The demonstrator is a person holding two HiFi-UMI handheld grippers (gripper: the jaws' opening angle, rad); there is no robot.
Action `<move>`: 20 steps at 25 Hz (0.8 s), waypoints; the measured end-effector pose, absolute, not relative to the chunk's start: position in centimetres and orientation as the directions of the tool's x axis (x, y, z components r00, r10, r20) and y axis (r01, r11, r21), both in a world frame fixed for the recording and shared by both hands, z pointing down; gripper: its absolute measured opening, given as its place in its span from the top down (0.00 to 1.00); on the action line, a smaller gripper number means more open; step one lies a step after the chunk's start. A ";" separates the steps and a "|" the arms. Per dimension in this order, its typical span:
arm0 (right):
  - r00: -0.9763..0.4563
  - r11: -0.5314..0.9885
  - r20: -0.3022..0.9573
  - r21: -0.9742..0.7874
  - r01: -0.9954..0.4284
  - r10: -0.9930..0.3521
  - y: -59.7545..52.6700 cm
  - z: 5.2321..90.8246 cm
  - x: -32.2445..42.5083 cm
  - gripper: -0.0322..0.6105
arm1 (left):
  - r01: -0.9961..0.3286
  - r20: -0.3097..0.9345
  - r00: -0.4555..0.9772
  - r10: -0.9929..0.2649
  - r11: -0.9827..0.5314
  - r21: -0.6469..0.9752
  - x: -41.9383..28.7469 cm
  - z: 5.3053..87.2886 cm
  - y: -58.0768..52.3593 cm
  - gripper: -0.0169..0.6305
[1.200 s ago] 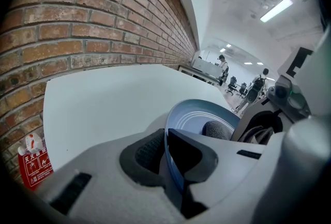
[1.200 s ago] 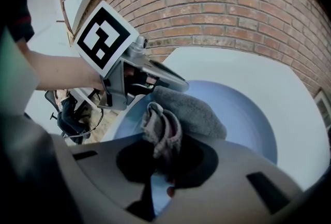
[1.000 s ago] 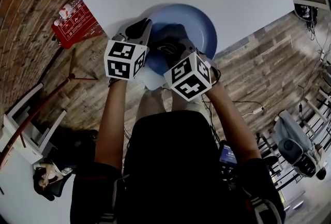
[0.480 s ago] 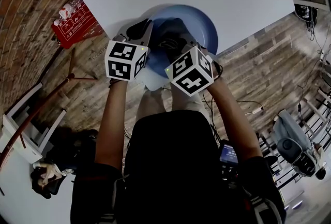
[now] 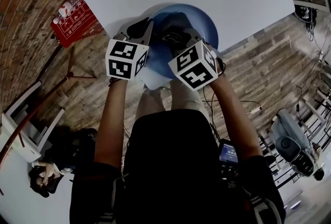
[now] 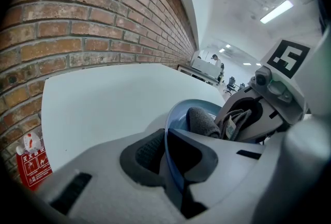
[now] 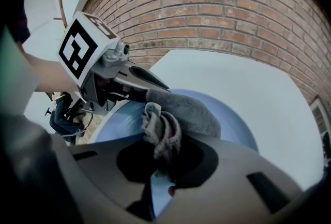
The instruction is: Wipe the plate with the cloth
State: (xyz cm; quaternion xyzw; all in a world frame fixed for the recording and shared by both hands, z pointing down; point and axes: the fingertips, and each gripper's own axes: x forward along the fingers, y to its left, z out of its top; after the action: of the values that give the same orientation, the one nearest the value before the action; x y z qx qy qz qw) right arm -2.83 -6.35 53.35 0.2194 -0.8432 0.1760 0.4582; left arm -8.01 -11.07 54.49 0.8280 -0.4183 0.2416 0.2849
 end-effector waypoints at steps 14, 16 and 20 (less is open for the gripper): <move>-0.465 0.808 0.847 -0.075 -0.584 -0.258 -7.3 53.3 -0.9 0.87 | -0.830 0.642 0.533 -0.552 -0.487 0.271 -7.9 54.5 -10.9 0.92; -0.461 0.804 0.848 -0.072 -0.591 -0.262 -7.3 53.2 -0.5 0.87 | -0.831 0.642 0.531 -0.553 -0.487 0.269 -7.9 54.5 -10.9 0.92; -0.450 0.799 0.852 -0.067 -0.598 -0.265 -7.2 53.3 0.2 0.87 | -0.831 0.641 0.531 -0.555 -0.487 0.267 -8.0 54.5 -11.0 0.92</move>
State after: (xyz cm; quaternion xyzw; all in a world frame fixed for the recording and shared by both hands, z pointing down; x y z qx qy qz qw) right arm 0.16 -7.19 53.29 0.2593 -0.8319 0.1824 0.4555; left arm -8.01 -11.01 54.51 0.8274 -0.4188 0.2434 0.2844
